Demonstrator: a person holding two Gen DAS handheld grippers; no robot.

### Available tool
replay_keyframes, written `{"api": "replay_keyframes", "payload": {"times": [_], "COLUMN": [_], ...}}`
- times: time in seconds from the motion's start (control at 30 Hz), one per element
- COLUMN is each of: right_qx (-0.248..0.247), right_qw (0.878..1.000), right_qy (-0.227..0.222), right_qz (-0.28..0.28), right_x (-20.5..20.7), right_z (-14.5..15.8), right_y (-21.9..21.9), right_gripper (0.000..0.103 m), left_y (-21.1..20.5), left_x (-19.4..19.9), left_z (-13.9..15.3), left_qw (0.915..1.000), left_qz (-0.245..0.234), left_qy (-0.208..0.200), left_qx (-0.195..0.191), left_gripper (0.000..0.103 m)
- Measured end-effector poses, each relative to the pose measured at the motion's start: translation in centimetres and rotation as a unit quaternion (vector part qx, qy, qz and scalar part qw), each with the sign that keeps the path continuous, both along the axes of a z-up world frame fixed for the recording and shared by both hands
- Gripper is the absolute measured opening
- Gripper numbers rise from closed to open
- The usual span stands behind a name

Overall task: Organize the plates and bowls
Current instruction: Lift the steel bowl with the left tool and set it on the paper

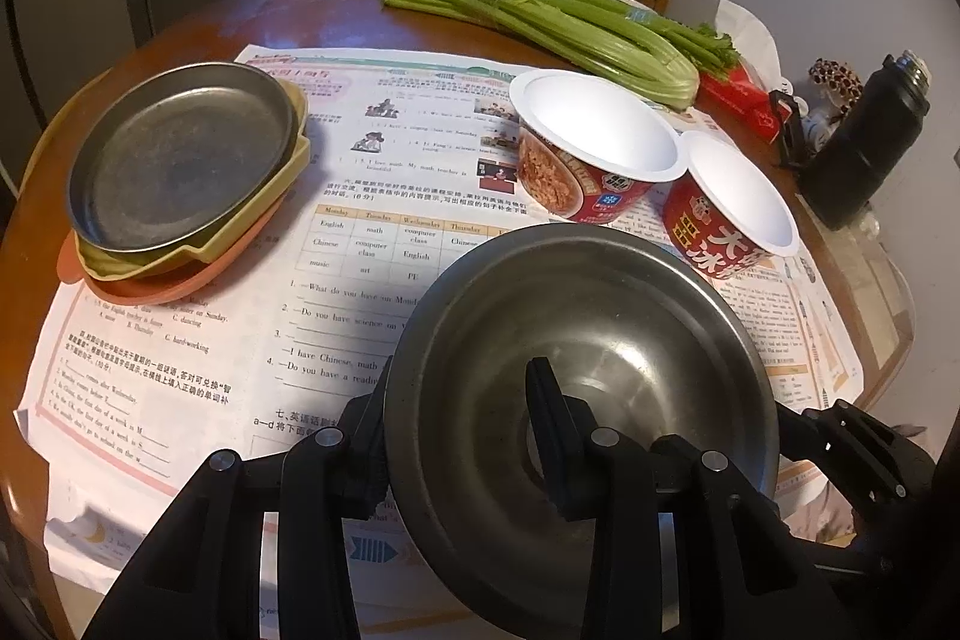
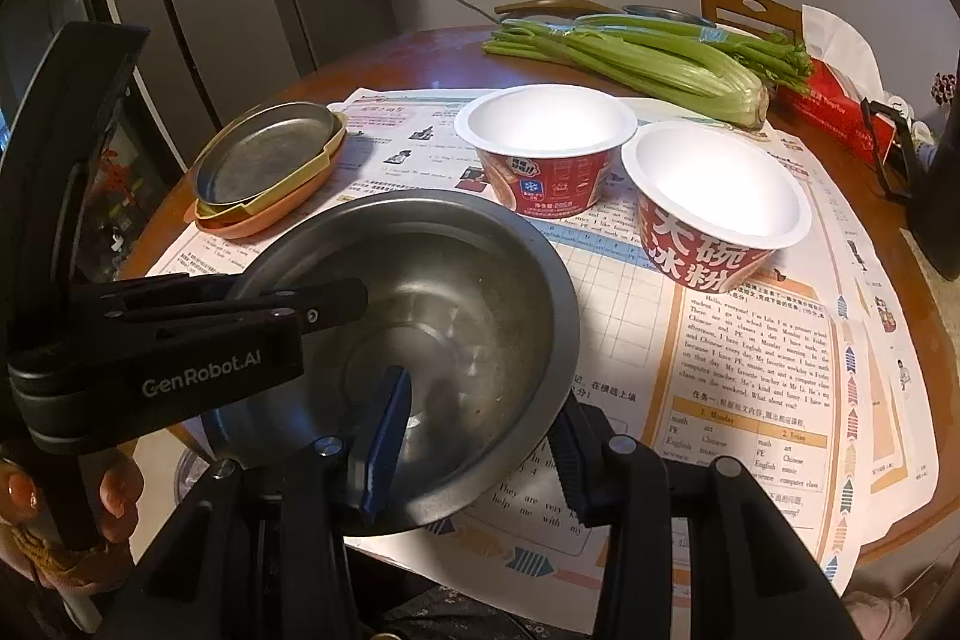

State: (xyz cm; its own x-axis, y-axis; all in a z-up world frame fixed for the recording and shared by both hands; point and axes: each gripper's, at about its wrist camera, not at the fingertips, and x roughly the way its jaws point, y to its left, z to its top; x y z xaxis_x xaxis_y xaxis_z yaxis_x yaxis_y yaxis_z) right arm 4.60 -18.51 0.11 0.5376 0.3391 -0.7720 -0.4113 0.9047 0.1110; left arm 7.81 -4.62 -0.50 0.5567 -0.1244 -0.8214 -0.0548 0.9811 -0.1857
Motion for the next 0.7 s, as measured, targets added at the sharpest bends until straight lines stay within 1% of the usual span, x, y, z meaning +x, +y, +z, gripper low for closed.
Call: {"api": "replay_keyframes", "payload": {"times": [0.3, 0.43, 0.7], "right_qx": [0.006, 0.012, 0.019], "right_qw": [1.000, 1.000, 1.000], "right_qy": [0.004, 0.007, 0.013], "right_qz": [0.000, 0.001, -0.004], "right_x": [0.29, 0.37, 0.49], "right_z": [-0.26, -0.31, -0.35], "right_y": [-0.17, -0.28, -0.57], "right_gripper": [0.045, 0.045, 0.045], "left_y": [0.10, 0.26, 0.42], "left_x": [0.24, 0.33, 0.21], "left_z": [-0.39, -0.49, -0.22], "left_qw": [1.0000, 1.0000, 0.9999], "left_qz": [0.002, 0.002, 0.002], "left_qy": [0.002, 0.001, -0.004], "left_qx": [-0.004, -0.010, -0.011], "left_gripper": [0.040, 0.042, 0.042]}}
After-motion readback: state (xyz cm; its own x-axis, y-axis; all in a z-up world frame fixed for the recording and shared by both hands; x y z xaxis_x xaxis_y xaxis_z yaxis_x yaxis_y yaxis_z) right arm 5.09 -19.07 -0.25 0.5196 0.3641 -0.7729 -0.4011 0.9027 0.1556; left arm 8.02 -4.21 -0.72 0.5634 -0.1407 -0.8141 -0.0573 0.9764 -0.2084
